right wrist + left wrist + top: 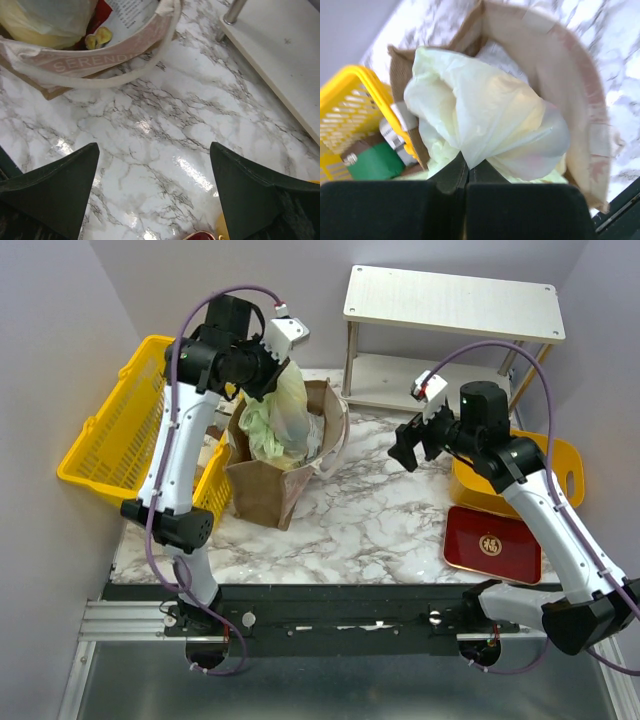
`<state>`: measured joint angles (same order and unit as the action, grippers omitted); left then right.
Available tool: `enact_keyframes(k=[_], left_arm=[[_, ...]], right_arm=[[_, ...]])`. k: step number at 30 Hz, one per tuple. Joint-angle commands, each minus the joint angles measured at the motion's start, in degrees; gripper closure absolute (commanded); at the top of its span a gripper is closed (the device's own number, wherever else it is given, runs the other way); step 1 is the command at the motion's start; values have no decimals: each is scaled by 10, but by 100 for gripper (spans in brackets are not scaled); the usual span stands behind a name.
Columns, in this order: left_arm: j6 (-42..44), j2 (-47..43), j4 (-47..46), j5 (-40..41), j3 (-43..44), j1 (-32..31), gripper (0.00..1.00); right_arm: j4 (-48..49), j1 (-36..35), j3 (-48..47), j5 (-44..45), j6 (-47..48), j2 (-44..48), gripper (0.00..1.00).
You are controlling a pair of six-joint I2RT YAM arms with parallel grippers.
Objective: Untie the knot of the grocery bags and take out the mixed food
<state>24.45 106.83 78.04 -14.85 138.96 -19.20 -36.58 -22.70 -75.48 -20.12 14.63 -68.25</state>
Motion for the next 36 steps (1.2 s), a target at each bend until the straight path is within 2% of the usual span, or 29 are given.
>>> enact_keyframes(k=[1, 5, 6, 9, 10, 13, 17, 21, 25, 30, 33, 36], left_arm=[[28, -93, -86, -116, -26, -12, 100], [36, -128, -145, -127, -54, -72, 100], [38, -125, -148, -117, -48, -114, 100], [45, -115, -160, -89, -16, -184, 100], [52, -112, -172, -58, -5, -232, 100], [82, -99, -185, -29, -2, -305, 100], [124, -84, -184, 3, -32, -358, 100], [125, -71, -199, -5, -48, -361, 100], [122, -79, -226, -13, -112, -363, 100], [119, -87, -263, -2, -143, -363, 100], [142, -88, -298, 51, -121, -363, 100], [180, -98, -378, 125, -120, -362, 100]], right_arm=[[17, 26, -18, 59, -6, 2, 0], [18, 59, -25, 83, -22, 0, 0], [19, 67, -26, 90, -28, 0, 0], [18, 98, -27, 96, -44, -1, 0], [17, 116, -27, 96, -50, -1, 0], [16, 146, -22, 96, -65, 0, 0], [16, 170, -7, 104, -68, 15, 0], [12, 183, 11, 109, -62, 36, 0], [14, 198, 33, 112, -57, 52, 0], [19, 212, 60, 103, -57, 67, 0], [20, 216, 70, 100, -57, 73, 0], [20, 218, 75, 94, -58, 74, 0]])
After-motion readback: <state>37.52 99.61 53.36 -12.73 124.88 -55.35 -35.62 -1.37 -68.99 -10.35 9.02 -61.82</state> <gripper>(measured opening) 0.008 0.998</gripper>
